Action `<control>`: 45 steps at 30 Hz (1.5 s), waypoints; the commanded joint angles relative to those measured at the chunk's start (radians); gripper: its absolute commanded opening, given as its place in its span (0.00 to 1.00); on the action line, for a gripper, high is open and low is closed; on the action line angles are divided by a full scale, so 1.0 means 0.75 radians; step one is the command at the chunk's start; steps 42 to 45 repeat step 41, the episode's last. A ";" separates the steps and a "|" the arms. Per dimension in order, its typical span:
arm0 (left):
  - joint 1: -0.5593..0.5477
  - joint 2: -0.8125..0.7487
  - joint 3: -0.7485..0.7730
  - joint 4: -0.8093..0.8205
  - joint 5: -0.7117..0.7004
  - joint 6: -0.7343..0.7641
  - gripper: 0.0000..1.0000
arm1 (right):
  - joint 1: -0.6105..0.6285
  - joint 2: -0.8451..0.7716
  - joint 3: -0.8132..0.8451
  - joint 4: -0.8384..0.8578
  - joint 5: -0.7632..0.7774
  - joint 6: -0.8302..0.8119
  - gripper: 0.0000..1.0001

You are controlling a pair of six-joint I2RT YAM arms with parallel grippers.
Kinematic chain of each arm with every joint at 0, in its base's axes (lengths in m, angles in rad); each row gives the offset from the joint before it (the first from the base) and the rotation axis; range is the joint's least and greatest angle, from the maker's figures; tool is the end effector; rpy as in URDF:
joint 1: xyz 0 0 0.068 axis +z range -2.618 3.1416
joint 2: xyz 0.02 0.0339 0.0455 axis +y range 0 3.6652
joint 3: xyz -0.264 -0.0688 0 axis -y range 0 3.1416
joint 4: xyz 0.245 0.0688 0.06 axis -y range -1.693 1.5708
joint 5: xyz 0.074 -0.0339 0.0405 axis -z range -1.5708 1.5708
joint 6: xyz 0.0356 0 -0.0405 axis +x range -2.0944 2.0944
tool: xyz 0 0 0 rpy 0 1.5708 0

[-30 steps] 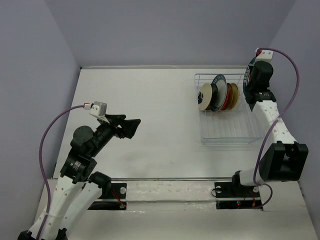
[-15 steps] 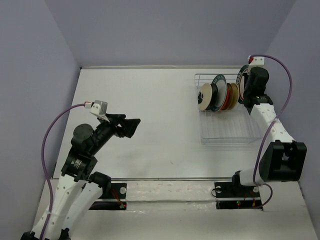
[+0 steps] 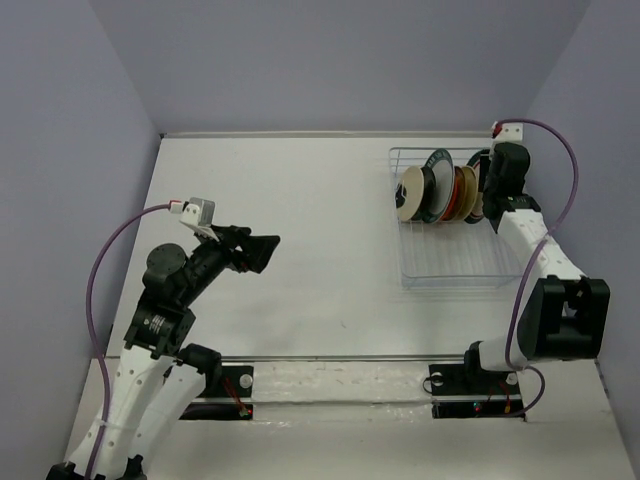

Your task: Load the plates into the dish rack

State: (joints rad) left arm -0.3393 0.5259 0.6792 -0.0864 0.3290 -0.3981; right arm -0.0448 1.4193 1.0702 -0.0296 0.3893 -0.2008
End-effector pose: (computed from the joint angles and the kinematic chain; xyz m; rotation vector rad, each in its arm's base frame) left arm 0.1207 -0.0548 0.3499 0.2283 1.5495 -0.8330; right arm 0.3293 -0.0283 0.3075 0.1075 1.9551 -0.5410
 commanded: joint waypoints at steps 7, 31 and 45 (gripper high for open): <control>0.015 0.019 -0.008 0.070 0.038 0.007 0.99 | 0.000 0.079 0.307 -0.224 0.217 0.263 0.81; 0.017 -0.020 0.160 0.105 -0.244 0.003 0.99 | 0.000 -1.098 -0.194 -0.139 -1.223 1.059 1.00; 0.017 0.013 0.195 0.189 -0.255 -0.042 0.99 | 0.000 -1.269 -0.204 -0.179 -1.206 1.018 1.00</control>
